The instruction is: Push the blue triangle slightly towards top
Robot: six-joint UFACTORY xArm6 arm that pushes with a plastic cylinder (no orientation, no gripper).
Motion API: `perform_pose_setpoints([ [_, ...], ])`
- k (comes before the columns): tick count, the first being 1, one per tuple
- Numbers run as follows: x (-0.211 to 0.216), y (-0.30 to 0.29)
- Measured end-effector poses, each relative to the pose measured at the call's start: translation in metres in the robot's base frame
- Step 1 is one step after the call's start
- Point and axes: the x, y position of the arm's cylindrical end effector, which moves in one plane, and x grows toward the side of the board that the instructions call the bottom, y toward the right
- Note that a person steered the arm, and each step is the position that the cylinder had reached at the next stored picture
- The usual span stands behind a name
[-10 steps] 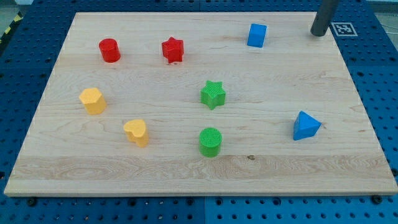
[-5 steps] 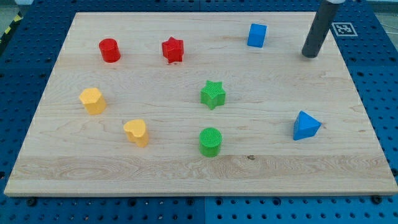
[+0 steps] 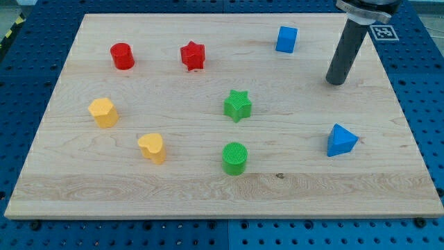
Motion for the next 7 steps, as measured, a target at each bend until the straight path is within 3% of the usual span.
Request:
perform_pose_setpoints([
  [3,0.006,-0.018],
  [5,0.032,-0.046],
  [7,0.04,-0.027],
])
